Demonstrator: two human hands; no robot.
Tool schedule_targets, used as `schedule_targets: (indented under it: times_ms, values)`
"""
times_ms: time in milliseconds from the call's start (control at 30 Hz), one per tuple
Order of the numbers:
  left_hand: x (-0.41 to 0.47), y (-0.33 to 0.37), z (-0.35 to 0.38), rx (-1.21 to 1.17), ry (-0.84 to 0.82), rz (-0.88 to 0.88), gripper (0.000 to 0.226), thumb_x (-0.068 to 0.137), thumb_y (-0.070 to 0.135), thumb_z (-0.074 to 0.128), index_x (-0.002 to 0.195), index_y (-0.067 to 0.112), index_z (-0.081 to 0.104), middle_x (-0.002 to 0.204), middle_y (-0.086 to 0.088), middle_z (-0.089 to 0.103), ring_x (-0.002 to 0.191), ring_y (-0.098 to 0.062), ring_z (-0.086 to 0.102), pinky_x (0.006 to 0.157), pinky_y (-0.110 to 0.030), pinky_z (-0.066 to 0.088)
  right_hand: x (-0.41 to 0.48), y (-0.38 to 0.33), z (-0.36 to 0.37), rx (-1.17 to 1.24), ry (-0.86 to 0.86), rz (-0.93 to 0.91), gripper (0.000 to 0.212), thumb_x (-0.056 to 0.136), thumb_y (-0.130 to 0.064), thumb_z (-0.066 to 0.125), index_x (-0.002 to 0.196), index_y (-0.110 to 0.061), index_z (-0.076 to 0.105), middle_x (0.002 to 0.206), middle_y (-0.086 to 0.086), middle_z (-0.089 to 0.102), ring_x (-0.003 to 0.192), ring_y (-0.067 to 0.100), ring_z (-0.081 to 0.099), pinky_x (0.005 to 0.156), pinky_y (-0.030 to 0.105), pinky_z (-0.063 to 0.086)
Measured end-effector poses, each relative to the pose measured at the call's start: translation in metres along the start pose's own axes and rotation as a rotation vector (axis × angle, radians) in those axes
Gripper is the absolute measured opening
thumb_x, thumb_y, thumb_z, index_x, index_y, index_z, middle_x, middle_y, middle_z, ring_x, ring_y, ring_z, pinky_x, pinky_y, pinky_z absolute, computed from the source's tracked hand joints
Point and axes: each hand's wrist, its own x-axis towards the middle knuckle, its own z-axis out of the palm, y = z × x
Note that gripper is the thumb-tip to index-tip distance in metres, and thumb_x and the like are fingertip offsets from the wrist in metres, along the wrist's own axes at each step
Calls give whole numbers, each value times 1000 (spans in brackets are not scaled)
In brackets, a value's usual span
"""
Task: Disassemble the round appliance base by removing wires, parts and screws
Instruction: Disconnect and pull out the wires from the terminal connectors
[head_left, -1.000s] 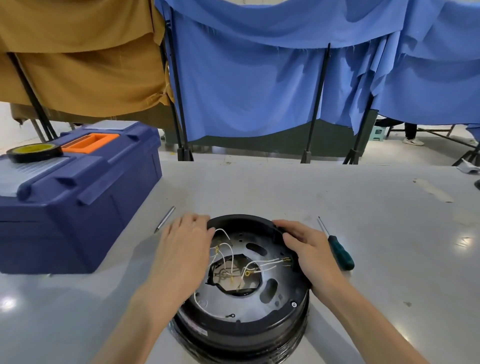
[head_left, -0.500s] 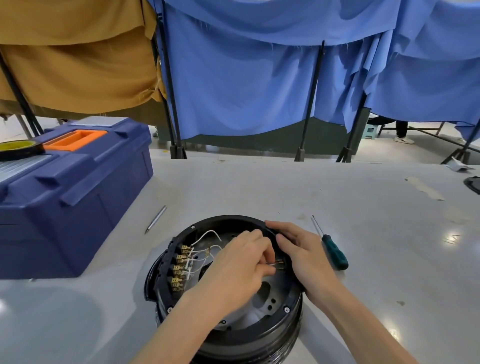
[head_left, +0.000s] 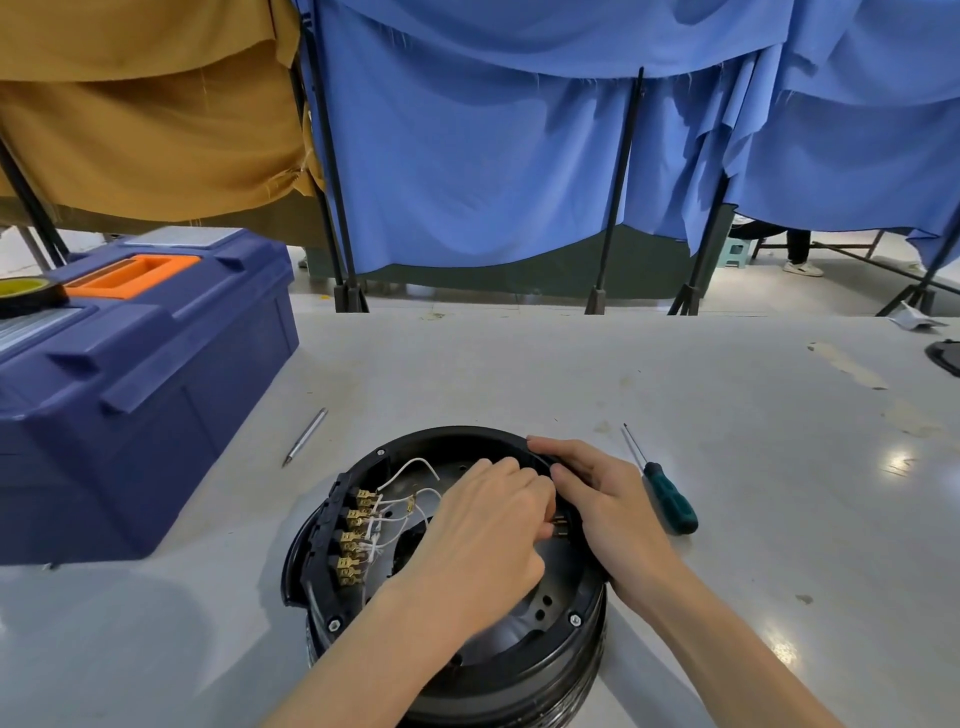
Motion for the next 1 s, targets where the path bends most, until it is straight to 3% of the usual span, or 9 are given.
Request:
schedule_targets:
  times_ms: [200, 333, 467, 633, 800, 833, 900, 933, 1000]
  values:
    - [2, 4, -1, 25, -28, -19, 20, 86, 8, 51, 87, 21, 35, 84, 6, 35, 77, -13, 27, 69, -21, 14, 1, 1, -1, 9, -19, -19, 33, 96, -1, 49, 112, -20, 70, 102, -11, 74, 100, 2, 66, 83, 16, 51]
    - [1, 4, -1, 33, -40, -90, 18, 86, 11, 49, 88, 21, 35, 89, 3, 43, 79, -14, 32, 67, -23, 21, 1, 3, -1, 12, -21, -20, 34, 96, -1, 48, 112, -21, 70, 106, -11, 73, 105, 4, 65, 93, 24, 49]
    - [-4, 0, -5, -5, 8, -76, 4, 96, 25, 51, 93, 23, 50, 94, 8, 55, 80, -8, 38, 66, -23, 25, 2, 3, -1, 15, -20, -22, 34, 96, -1, 48, 112, -21, 70, 107, -11, 73, 106, 5, 65, 95, 27, 48]
    - [-12, -8, -8, -126, -28, -137, 11, 91, 26, 59, 102, 27, 62, 87, 17, 49, 90, -3, 51, 79, -22, 42, 0, 2, -2, -10, -19, -32, 34, 96, -2, 48, 113, -22, 70, 109, -13, 71, 108, 2, 63, 99, 27, 48]
    - [-11, 2, -10, 34, 6, -104, 9, 91, 26, 55, 100, 24, 53, 100, 9, 54, 95, -12, 54, 68, -23, 28, 0, 2, -2, -2, -16, -18, 35, 97, -2, 47, 112, -23, 70, 109, -14, 71, 108, 3, 63, 102, 34, 48]
    - [-10, 5, -12, 81, 7, -79, 12, 85, 25, 62, 94, 22, 54, 95, 8, 56, 90, -12, 56, 66, -21, 28, 1, 2, -2, -2, -16, -19, 35, 96, -2, 47, 112, -23, 70, 110, -14, 71, 109, 3, 63, 102, 34, 48]
    - [-9, 8, -15, 142, 11, -28, 32, 52, 22, 85, 70, 20, 59, 68, 7, 59, 61, -10, 59, 54, -18, 30, 1, 3, -2, -3, -15, -26, 35, 96, -1, 48, 111, -24, 70, 109, -15, 71, 108, 2, 63, 102, 34, 48]
    - [-8, 9, -17, 169, 1, 4, 38, 36, 20, 88, 59, 20, 57, 55, 8, 55, 49, -10, 54, 48, -18, 31, 1, 3, -2, -6, -14, -29, 35, 96, -1, 48, 111, -24, 71, 108, -15, 71, 108, 1, 63, 102, 33, 48]
    - [-7, 8, -16, 249, -1, 50, 41, 28, 19, 89, 50, 20, 54, 45, 8, 50, 41, -10, 48, 46, -18, 34, 2, 4, -1, -8, -13, -32, 35, 96, -1, 48, 111, -23, 70, 109, -15, 71, 108, 1, 63, 102, 32, 47]
